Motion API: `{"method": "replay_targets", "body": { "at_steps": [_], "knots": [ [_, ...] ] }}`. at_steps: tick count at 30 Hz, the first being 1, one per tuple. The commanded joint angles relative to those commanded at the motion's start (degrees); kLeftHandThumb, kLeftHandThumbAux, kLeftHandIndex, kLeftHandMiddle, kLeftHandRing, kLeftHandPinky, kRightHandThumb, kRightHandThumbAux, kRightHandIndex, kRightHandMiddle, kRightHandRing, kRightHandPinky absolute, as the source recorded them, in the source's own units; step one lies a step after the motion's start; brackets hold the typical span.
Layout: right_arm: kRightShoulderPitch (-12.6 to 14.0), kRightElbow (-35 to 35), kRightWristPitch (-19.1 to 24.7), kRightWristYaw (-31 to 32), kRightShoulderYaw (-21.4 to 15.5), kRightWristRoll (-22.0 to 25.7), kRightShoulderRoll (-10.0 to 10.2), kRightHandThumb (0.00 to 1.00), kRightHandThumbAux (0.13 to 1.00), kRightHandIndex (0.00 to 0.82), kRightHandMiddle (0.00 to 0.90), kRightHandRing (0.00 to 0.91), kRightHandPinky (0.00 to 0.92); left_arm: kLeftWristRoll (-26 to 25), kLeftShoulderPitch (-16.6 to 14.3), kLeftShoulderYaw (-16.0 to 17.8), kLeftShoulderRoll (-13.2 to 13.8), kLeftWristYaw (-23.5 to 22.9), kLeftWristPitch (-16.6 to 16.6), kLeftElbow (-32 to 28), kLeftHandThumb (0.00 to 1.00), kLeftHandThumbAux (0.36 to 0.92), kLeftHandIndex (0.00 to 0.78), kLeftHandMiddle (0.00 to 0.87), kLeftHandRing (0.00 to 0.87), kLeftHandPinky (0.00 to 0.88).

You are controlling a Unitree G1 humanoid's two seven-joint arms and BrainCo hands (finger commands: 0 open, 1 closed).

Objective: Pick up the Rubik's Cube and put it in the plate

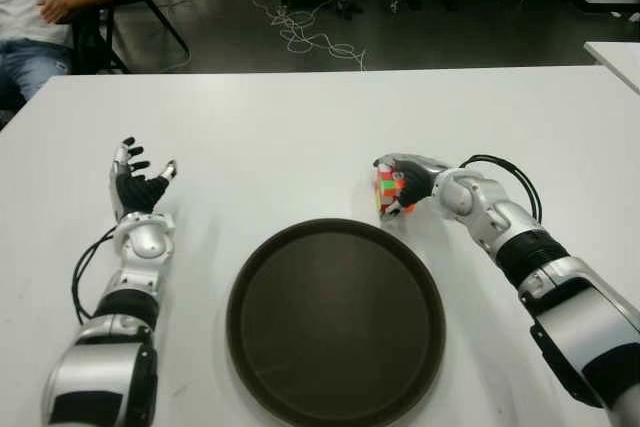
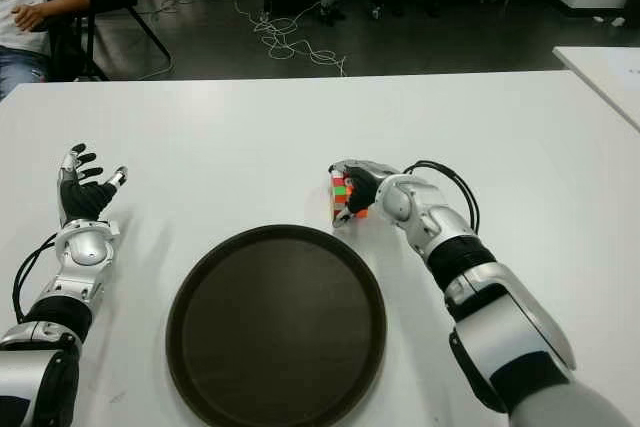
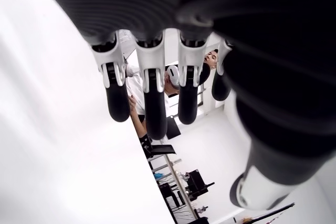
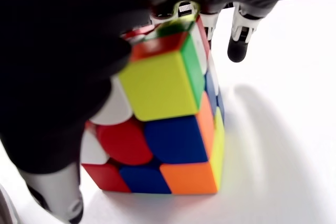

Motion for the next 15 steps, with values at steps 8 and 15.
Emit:
{"method": "replay_targets", "body": {
  "at_steps": [8,15],
  "knots": [
    [0.34,0.17,-0.81,-0.81,-0.43,0.54,-0.01,0.000,0.772,0.048,0.090,0.055,0.000,-0.02,0.13,0.03,0.07,-0.02,-0.53,0.05,0.097,0.750,0.133,0.195,0.219,0.270],
    [0.78,0.07,-0.88,-1.77,-1.09,1.18,0.12,0.000,0.761,0.041,0.077,0.048,0.000,-0.47,0.24,0.36,-0.09,-0.28,-1.14,0.03,0.113,0.760,0.133,0.192,0.214,0.266]
  ]
}}
